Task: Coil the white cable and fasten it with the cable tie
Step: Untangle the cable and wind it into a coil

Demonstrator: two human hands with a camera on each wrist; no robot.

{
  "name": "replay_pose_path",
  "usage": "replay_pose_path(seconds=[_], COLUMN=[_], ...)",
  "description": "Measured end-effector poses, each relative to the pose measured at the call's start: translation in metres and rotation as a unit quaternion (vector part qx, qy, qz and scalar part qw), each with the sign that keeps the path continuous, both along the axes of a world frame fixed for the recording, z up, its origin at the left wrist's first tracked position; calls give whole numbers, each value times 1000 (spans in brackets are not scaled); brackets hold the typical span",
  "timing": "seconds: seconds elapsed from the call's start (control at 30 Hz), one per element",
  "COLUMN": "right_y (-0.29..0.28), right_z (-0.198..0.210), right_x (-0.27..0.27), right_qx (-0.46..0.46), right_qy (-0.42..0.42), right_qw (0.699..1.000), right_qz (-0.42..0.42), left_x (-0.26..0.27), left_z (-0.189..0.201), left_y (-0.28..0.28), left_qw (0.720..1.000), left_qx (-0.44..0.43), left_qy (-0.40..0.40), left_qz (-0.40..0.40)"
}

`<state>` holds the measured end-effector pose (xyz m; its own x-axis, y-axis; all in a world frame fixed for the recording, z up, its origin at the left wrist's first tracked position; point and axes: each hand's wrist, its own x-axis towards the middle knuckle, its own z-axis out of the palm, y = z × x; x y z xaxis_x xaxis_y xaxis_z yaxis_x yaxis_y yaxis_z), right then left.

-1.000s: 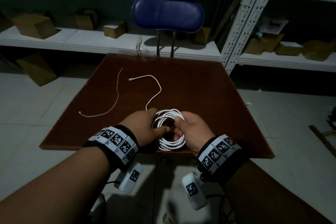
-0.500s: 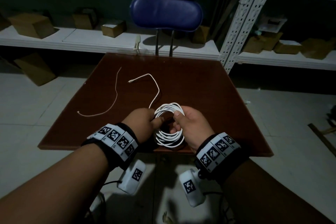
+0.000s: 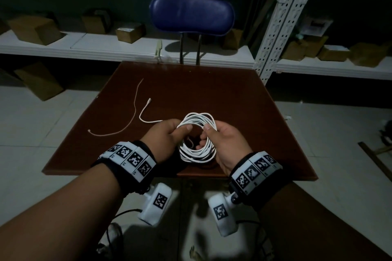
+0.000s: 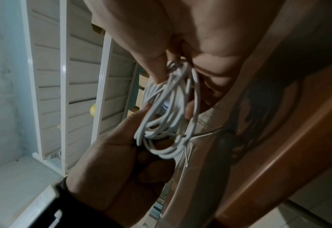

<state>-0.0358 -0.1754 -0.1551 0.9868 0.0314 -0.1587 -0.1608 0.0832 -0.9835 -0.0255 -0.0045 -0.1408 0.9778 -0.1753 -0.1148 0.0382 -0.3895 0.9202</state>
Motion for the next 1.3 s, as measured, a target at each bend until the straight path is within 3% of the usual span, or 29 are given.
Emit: replay_pose_path(seconds=[0.17,0.3,0.43,0.5,0.57,0.73,0.87,1.1,1.2,1.3], right_y=[-6,-8,-1,3,1,-2,-1,-5,-8,-7], right_z=[3,2,7,10,12,12,13,17,13,10], right_x=[2,0,-9,-13,-12,-1,-1,-1,0,-2], right_qx=[64,51,162,241,259,198,152,154,119,59], right_qy=[105,228,296,290,269,221,183,206,219,180], right_qw=[991,970,941,926,928,954,968,966,968,981], right_qz=[-46,-68,-28,-12,1,-52,-77,-27,18,29], left_x=[1,-2,-6,-7,-7,2,4,5,3,0], left_z=[10,17,20,19,15,5,2,0,0,-1], left_y=[3,2,-5,-7,-7,5,10,7,4,1], left_qw=[999,998,997,995,996,997,997,997,997,998], left_qx=[-18,-24,-62,-87,-78,1,51,60,72,50], left_qy=[-23,-38,-37,-27,-20,-3,12,28,37,49], left_qz=[43,40,37,32,31,80,64,37,14,4])
